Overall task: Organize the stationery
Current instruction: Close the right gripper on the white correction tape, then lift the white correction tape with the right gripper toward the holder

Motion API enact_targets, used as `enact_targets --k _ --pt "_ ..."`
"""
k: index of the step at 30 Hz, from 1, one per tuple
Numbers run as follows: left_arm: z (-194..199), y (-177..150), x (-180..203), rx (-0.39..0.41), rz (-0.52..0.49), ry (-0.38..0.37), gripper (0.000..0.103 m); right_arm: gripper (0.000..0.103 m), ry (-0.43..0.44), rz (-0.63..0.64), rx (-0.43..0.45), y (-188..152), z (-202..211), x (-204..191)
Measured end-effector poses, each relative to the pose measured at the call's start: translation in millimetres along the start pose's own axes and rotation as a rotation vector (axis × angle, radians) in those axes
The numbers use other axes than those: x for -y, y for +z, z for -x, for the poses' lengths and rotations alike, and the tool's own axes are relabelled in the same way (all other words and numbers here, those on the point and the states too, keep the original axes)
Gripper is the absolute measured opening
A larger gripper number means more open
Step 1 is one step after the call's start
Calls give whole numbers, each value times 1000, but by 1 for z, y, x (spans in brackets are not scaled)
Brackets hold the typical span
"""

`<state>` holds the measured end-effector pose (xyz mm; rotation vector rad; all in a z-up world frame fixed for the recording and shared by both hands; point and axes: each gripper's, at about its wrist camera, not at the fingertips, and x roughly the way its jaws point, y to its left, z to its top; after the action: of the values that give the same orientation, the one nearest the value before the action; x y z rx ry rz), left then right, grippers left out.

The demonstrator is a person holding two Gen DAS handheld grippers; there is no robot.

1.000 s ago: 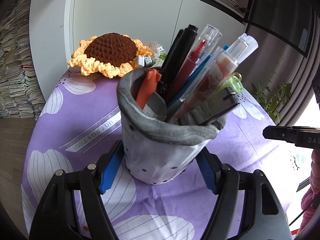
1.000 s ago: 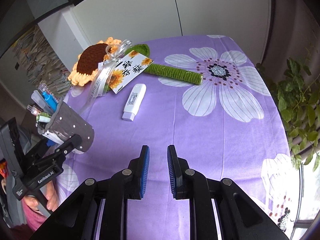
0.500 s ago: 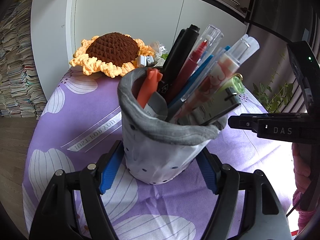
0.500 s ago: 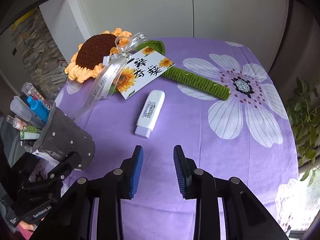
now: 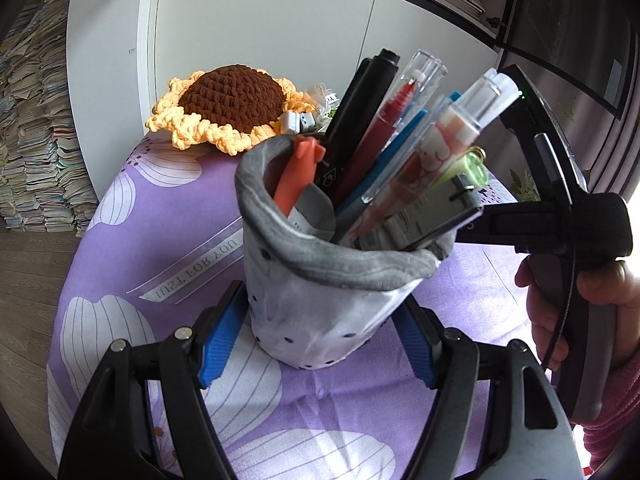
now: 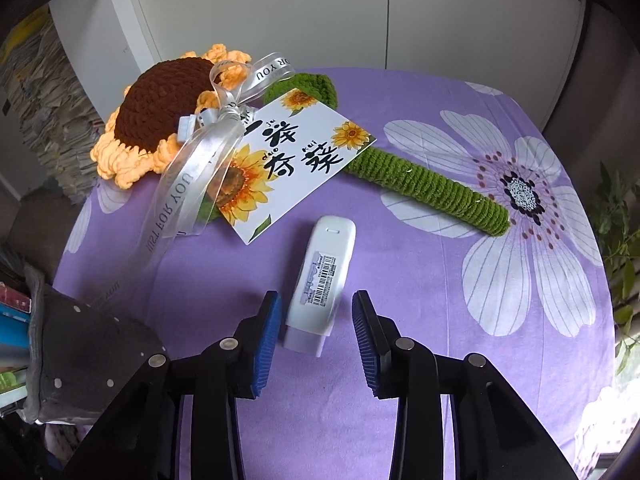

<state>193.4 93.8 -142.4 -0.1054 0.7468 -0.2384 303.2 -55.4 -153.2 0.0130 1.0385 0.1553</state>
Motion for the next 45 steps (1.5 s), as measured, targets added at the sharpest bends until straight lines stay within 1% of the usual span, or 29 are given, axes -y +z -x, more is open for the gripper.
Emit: enact_targets --k 1,3,5,8,11,14,16,21,25,30,31,35,41,45 --pt "0 0 0 0 0 0 72 37 2 -5 -4 0 -3 1" --pt "0 0 0 0 0 0 72 37 5 -6 17 -2 -3 2" --pt "0 0 0 0 0 0 72 27 14 -7 7 -3 -1 4" --pt "0 0 0 0 0 0 72 27 24 17 -6 -11 4 7" --pt "0 0 0 0 0 0 72 27 40 76 -23 -28 19 8" --pt "0 0 0 0 0 0 72 27 103 137 -70 -54 38 13" --pt "0 0 0 0 0 0 72 27 124 166 -100 -75 52 18" --pt "-1 -1 4 -6 -20 -23 71 26 60 243 -119 -120 80 33" --pt "-2 -3 10 -13 -51 -50 71 26 43 220 -143 -137 86 47" --pt "-3 -3 9 -15 -51 -53 71 27 55 163 -134 -138 90 57" --pt "-3 -3 9 -14 -50 -54 71 29 53 159 -127 -137 91 57" --pt "-3 -3 9 -15 -50 -53 71 34 22 185 -102 -128 90 49" --pt "-3 -3 9 -16 -51 -53 71 35 11 235 -113 -116 80 35" --pt "-4 -2 9 -17 -52 -51 71 35 17 229 -116 -108 73 33"
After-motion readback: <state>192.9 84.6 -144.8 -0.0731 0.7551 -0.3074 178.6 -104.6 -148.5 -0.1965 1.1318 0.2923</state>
